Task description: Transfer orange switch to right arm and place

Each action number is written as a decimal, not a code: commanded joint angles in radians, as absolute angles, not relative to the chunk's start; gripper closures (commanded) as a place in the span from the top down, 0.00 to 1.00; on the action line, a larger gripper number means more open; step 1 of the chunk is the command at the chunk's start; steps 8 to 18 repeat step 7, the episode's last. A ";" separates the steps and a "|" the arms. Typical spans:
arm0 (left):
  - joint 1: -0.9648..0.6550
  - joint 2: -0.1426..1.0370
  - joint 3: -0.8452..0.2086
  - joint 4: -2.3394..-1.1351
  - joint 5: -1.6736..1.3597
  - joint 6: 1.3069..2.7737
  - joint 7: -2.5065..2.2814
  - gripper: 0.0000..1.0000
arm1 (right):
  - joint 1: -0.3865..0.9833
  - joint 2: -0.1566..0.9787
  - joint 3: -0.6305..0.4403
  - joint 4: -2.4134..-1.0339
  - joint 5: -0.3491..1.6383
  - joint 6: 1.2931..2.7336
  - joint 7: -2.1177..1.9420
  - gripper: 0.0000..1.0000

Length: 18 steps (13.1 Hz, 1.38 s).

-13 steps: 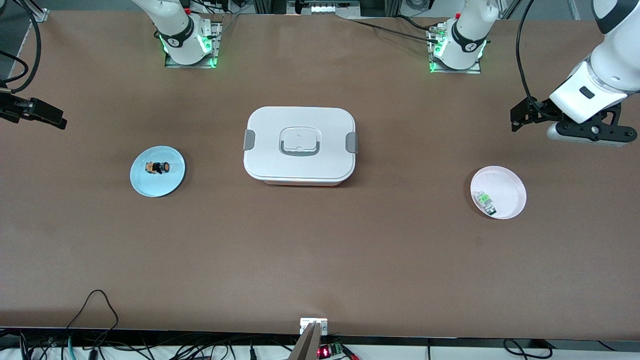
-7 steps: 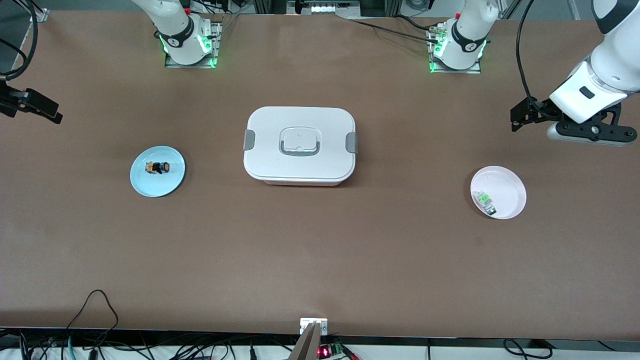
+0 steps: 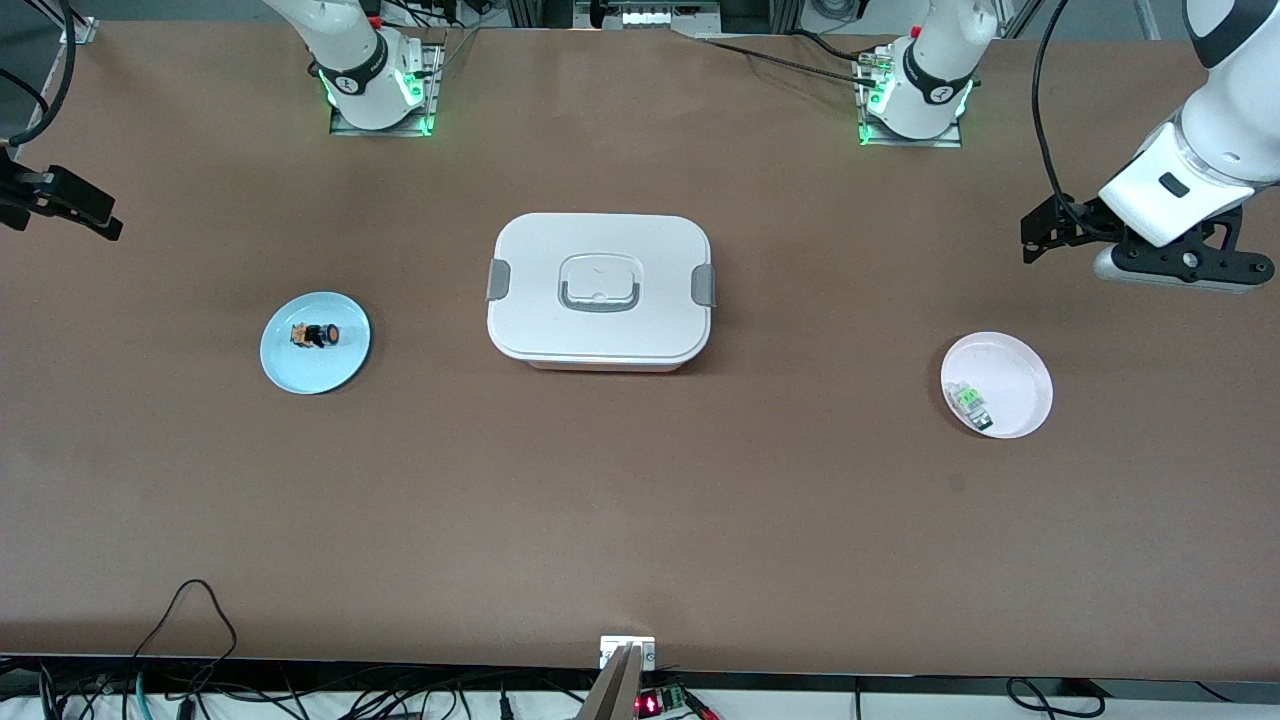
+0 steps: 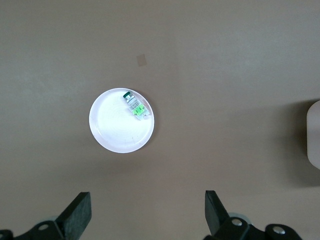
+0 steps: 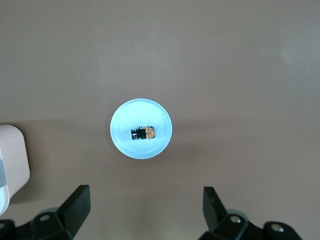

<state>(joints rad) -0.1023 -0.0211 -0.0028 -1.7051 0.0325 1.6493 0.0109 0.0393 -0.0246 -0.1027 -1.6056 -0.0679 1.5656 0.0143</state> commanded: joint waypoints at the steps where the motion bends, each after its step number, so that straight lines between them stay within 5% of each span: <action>1: -0.103 -0.026 -0.002 -1.697 0.020 1.637 0.008 1.00 | 0.043 -0.037 -0.109 -1.592 -0.058 1.536 -0.003 1.00; 18: -0.103 -0.028 -0.002 -1.697 0.020 1.637 0.008 1.00 | 0.043 -0.040 -0.110 -1.577 -0.058 1.503 -0.002 1.00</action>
